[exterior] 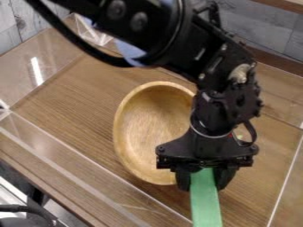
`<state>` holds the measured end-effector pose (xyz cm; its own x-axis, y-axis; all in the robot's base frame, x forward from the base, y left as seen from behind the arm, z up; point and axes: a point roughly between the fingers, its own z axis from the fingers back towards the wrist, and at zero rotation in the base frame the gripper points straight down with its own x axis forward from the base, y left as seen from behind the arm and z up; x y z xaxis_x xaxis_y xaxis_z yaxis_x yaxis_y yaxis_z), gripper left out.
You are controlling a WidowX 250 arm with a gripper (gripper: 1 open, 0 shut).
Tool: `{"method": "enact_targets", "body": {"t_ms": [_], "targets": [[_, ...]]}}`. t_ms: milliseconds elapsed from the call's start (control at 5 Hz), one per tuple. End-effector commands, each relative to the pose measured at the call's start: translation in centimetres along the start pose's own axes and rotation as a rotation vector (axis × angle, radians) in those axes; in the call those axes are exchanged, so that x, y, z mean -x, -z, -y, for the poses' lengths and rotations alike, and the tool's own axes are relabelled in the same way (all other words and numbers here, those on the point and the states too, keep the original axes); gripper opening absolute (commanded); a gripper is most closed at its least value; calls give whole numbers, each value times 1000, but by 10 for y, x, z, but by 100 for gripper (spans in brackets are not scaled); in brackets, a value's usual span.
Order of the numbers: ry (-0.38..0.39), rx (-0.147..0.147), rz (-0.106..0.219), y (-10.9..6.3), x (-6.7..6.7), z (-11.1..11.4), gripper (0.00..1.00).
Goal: Remove the green stick from the brown bowl and put it on the table
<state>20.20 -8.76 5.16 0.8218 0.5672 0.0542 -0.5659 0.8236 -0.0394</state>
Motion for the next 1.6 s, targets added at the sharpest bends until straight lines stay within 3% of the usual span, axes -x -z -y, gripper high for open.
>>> {"method": "enact_targets", "body": {"t_ms": [0,1400], "targets": [[-10,46,32,-15,-11,8,0],[-8,71,28,-40,-20,7,0]]}}
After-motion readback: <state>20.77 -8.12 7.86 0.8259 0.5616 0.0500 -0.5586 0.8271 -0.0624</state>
